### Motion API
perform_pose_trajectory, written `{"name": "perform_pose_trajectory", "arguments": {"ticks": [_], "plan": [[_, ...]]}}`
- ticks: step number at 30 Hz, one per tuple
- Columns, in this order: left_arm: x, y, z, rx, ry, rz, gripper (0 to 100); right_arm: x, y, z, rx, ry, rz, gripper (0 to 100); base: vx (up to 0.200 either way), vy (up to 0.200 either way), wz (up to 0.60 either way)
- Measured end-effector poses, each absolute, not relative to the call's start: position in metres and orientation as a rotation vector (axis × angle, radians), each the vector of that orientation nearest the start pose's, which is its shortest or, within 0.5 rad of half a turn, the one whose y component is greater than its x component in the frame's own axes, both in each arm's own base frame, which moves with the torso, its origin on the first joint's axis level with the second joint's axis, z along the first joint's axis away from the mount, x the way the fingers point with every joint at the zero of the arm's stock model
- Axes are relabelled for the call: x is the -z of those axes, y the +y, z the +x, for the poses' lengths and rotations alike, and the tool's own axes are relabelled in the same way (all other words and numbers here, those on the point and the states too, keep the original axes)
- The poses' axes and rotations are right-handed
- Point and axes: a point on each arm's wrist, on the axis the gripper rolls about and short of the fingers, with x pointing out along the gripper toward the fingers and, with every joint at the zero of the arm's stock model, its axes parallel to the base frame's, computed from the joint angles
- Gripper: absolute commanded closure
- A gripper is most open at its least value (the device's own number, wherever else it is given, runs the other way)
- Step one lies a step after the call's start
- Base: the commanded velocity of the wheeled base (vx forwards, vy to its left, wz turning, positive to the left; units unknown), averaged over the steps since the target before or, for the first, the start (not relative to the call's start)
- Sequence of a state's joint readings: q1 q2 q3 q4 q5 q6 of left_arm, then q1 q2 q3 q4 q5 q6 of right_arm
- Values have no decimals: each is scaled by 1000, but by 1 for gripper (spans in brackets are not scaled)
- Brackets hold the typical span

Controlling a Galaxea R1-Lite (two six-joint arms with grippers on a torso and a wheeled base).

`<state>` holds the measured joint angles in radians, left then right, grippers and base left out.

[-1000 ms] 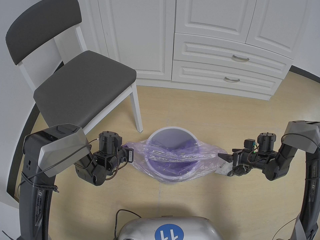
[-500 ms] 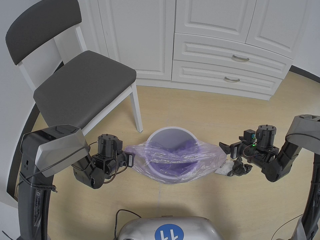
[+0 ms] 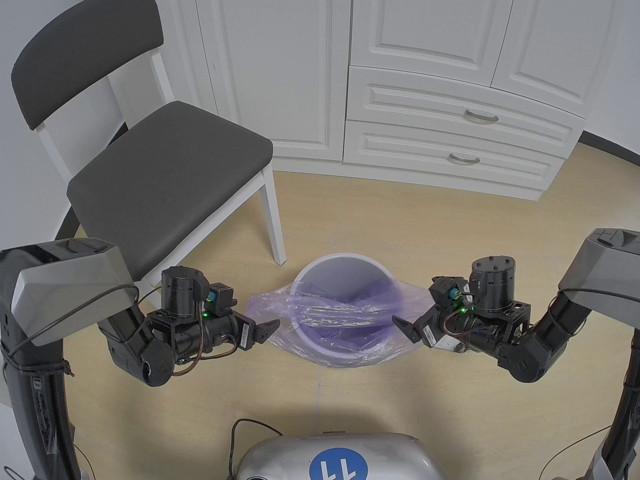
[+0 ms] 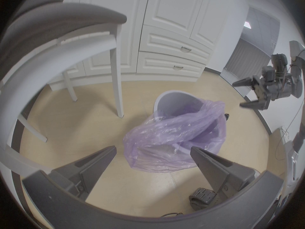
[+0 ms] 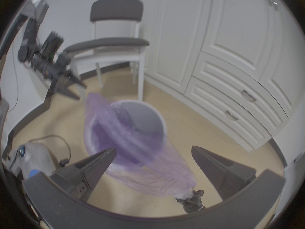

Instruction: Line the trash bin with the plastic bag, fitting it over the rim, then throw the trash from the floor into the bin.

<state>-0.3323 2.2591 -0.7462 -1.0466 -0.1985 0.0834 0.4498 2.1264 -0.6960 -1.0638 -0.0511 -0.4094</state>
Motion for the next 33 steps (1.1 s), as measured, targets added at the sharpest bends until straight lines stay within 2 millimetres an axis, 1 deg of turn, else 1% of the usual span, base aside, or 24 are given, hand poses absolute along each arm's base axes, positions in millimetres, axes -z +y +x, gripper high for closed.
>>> {"name": "perform_pose_trajectory", "arguments": {"ticks": [3, 6, 9, 13, 15, 19, 23, 29, 33], "plan": [[-27, -121, 340, 556, 389, 118, 0, -60, 167, 312, -526, 306, -593, 0, 0, 0, 0], [-41, -118, 335, 574, 291, 117, 0, -68, 182, 309, -560, 287, -664, 0, 0, 0, 0], [-54, -116, 325, 604, 209, 113, 0, -76, 200, 310, -571, 247, -698, 0, 0, 0, 0], [-75, -115, 314, 623, 86, 108, 0, -76, 218, 315, -580, 223, -719, 0, 0, 0, 0], [-88, -116, 309, 627, 0, 104, 0, -73, 227, 319, -586, 216, -725, 0, 0, 0, 0], [-108, -116, 302, 599, -85, 100, 0, -61, 239, 329, -585, 222, -735, 0, 0, 0, 0], [-129, -112, 297, 535, -145, 84, 0, -50, 245, 335, -581, 244, -745, 0, 0, 0, 0], [-161, -87, 293, 438, -248, 69, 0, -37, 250, 341, -585, 270, -754, 0, 0, 0, 0], [-179, -72, 285, 391, -303, 73, 0, -29, 253, 349, -567, 278, -749, 0, 0, 0, 0]]}}
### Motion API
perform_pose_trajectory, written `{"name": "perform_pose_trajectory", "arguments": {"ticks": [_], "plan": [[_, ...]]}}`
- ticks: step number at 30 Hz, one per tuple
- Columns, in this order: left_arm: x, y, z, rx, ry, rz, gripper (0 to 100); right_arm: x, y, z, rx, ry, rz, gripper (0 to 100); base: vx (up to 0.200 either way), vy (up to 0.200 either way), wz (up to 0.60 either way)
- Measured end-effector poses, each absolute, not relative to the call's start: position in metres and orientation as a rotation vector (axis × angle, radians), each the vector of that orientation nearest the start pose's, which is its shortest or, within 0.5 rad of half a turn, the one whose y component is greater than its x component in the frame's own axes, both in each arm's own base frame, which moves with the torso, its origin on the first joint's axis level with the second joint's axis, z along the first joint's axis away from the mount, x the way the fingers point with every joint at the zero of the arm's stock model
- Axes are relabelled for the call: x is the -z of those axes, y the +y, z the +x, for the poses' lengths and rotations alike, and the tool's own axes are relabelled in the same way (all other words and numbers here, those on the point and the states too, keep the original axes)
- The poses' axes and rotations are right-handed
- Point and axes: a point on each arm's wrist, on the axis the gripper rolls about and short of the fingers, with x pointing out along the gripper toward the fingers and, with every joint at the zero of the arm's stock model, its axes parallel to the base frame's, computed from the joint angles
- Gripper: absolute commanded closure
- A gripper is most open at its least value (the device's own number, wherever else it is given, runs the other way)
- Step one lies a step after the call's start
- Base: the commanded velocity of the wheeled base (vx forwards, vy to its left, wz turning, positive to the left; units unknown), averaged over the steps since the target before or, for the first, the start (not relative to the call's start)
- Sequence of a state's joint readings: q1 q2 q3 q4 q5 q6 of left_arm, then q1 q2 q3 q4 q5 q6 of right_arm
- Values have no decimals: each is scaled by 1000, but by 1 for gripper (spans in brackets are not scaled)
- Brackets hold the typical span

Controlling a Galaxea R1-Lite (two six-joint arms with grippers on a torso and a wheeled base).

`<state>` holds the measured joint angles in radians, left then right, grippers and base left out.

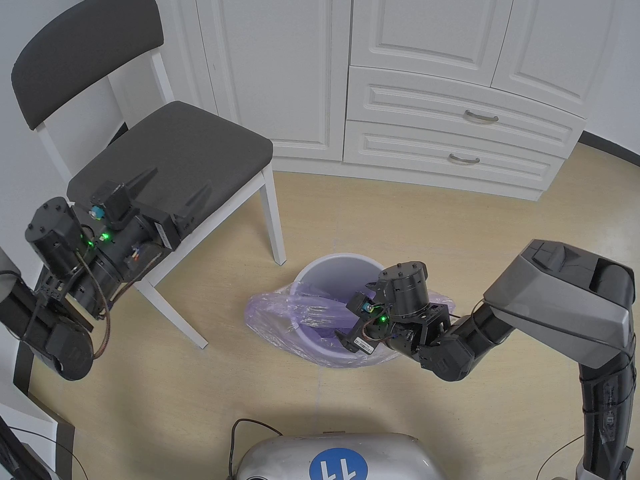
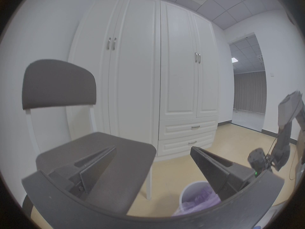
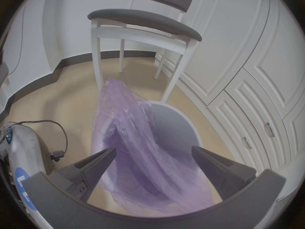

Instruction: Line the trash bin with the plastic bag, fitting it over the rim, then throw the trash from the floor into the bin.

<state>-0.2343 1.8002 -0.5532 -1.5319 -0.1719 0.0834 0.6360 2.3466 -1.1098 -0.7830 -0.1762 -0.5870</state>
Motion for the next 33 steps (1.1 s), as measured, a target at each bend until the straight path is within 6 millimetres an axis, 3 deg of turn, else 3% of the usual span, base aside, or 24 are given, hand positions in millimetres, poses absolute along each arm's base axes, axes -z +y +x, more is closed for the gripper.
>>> {"name": "perform_pose_trajectory", "arguments": {"ticks": [11, 24, 25, 33], "plan": [[-210, -55, 252, 358, -404, 81, 0, 3, 248, 385, -471, 315, -733, 0, 0, 0, 0], [-213, -51, 248, 345, -417, 86, 0, 16, 248, 391, -461, 328, -735, 0, 0, 0, 0], [-213, -51, 248, 345, -417, 86, 0, 16, 248, 391, -462, 327, -734, 100, 0, 0, 0], [-212, -51, 249, 345, -415, 86, 0, 2, 255, 397, -445, 280, -699, 100, 0, 0, 0]]}}
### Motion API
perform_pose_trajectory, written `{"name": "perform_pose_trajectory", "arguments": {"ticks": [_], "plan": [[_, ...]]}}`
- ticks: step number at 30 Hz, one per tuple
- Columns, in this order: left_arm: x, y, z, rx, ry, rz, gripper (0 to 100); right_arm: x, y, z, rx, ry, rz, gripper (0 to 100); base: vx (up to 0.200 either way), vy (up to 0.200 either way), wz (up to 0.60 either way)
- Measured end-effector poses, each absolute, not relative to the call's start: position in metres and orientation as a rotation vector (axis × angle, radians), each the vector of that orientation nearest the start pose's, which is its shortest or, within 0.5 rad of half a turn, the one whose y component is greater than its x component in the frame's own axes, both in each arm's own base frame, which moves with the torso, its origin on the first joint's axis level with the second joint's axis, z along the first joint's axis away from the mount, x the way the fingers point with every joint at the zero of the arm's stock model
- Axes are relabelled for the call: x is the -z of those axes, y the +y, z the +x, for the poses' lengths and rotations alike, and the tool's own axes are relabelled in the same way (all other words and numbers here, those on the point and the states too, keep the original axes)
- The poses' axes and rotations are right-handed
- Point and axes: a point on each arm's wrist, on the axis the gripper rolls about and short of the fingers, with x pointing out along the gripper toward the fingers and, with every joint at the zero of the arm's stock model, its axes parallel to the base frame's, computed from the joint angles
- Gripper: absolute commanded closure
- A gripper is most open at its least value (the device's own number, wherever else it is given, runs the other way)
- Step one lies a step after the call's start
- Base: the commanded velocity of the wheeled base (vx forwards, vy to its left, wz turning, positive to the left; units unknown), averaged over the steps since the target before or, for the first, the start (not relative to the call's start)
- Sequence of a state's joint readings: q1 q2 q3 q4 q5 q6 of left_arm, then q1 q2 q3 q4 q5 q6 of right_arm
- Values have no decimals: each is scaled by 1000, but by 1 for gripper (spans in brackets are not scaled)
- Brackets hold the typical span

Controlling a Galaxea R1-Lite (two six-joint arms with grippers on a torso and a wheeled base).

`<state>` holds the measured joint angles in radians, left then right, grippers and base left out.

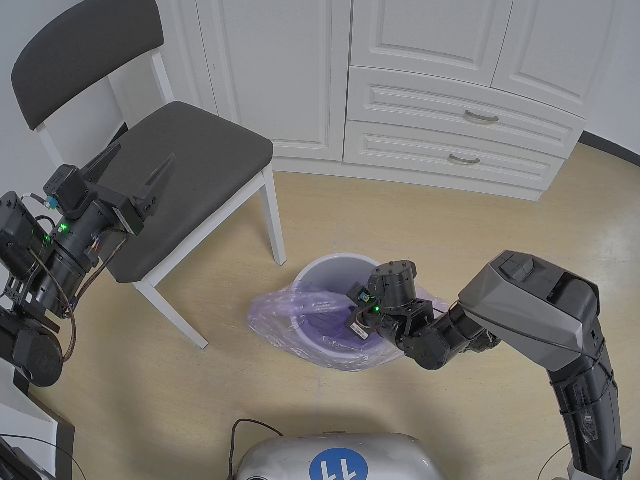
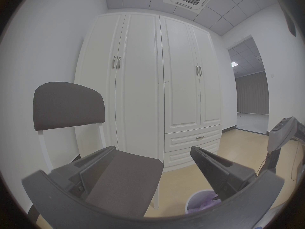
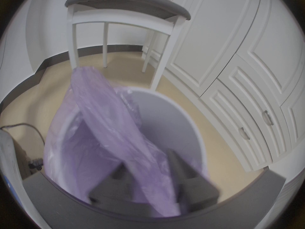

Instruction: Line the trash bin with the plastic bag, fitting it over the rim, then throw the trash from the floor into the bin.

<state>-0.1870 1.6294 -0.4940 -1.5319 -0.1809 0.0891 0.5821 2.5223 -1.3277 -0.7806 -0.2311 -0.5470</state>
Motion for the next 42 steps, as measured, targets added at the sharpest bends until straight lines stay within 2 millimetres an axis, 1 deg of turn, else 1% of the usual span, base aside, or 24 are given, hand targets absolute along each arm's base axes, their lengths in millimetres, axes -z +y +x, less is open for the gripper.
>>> {"name": "perform_pose_trajectory", "arguments": {"ticks": [3, 13, 15, 18, 20, 23, 28, 33, 39, 40, 42], "plan": [[-212, -51, 249, 346, -413, 86, 0, -8, 260, 406, -399, 243, -671, 100, 0, 0, 0], [-208, -53, 254, 348, -397, 86, 0, -47, 285, 452, -193, 65, -480, 100, 0, 0, 0], [-207, -53, 255, 349, -394, 86, 0, -46, 289, 460, -160, 45, -444, 100, 0, 0, 0], [-205, -54, 256, 350, -388, 87, 0, -34, 292, 468, -121, 42, -397, 100, 0, 0, 0], [-204, -54, 257, 352, -384, 87, 0, -24, 294, 471, -104, 44, -370, 100, 0, 0, 0], [-203, -54, 258, 352, -381, 87, 0, -20, 295, 473, -86, 13, -334, 100, 0, 0, 0], [-202, -55, 259, 352, -375, 90, 0, -25, 295, 474, -70, -50, -289, 100, 0, 0, 0], [-201, -55, 259, 354, -371, 91, 0, -36, 294, 474, -60, -117, -257, 100, 0, 0, 0], [-200, -56, 259, 355, -369, 92, 0, -49, 293, 474, -62, -142, -252, 100, 0, 0, 0], [-200, -56, 259, 356, -369, 92, 0, -50, 292, 474, -60, -144, -253, 0, 0, 0, 0], [-200, -57, 259, 359, -369, 91, 0, -52, 290, 475, -54, -147, -255, 0, 0, 0, 0]]}}
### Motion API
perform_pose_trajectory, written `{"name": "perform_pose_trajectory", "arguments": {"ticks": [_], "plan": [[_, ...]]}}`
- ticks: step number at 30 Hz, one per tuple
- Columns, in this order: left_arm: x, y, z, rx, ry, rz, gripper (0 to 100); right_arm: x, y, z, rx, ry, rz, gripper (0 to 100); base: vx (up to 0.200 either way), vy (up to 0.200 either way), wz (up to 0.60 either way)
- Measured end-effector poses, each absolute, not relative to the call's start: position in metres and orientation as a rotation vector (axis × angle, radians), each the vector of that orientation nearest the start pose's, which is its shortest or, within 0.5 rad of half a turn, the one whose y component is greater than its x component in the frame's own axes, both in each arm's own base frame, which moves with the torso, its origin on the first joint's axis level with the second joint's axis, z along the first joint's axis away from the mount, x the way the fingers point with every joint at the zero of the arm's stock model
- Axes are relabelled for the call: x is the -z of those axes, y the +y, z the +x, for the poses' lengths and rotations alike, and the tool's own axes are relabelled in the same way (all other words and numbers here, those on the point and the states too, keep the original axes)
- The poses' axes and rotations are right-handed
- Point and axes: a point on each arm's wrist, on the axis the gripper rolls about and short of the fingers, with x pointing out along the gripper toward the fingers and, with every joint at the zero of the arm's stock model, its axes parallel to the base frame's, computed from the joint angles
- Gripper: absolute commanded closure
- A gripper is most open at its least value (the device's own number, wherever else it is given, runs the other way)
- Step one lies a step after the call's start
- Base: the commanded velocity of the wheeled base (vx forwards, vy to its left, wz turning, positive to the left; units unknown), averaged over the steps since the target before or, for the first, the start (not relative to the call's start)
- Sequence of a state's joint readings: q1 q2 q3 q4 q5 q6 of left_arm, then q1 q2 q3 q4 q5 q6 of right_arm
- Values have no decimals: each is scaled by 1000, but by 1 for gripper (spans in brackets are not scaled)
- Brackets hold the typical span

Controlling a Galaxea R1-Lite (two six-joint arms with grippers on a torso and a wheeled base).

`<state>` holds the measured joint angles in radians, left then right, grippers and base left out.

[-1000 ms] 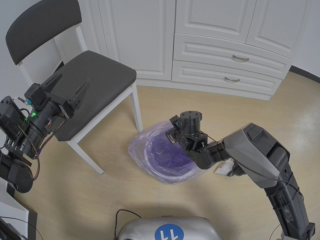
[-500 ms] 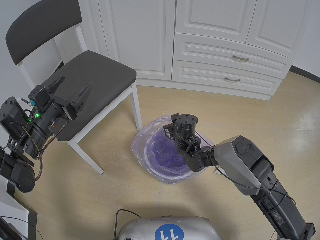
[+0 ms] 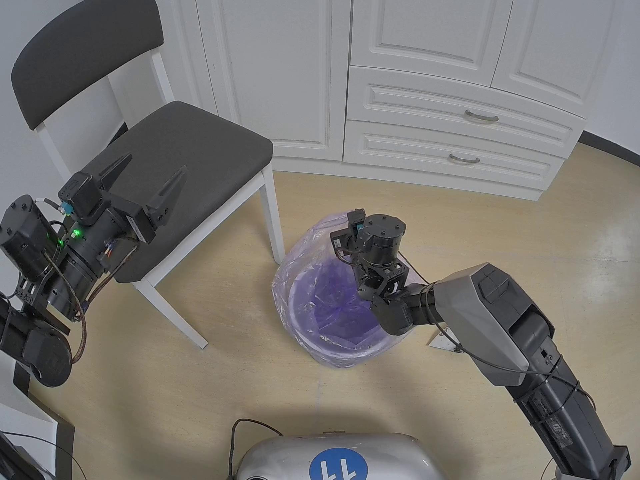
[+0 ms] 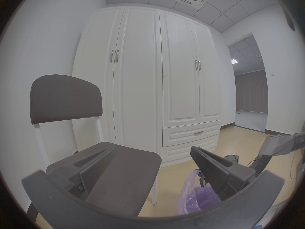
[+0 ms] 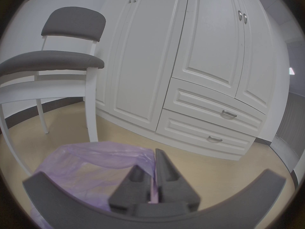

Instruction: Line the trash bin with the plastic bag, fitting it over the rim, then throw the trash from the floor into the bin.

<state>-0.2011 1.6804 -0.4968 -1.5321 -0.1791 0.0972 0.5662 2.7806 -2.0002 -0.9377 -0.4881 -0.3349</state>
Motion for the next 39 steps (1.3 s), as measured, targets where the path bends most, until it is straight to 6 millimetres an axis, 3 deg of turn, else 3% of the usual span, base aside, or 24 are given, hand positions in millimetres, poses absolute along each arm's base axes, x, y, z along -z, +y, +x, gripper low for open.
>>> {"name": "perform_pose_trajectory", "arguments": {"ticks": [12, 17, 28, 35, 39], "plan": [[-197, -61, 257, 372, -357, 88, 0, -71, 292, 467, -50, -176, -267, 0, 0, 0, 0], [-196, -61, 256, 372, -355, 97, 0, -66, 288, 453, -88, -87, -333, 0, 0, 0, 0], [-188, -70, 254, 406, -327, 117, 0, -52, 248, 390, -205, 166, -450, 0, 0, 0, 0], [-170, -95, 250, 500, -262, 119, 0, -47, 212, 343, -250, 275, -396, 0, 0, 0, 0], [-157, -109, 249, 535, -216, 120, 0, -49, 198, 332, -256, 282, -307, 0, 0, 0, 0]]}}
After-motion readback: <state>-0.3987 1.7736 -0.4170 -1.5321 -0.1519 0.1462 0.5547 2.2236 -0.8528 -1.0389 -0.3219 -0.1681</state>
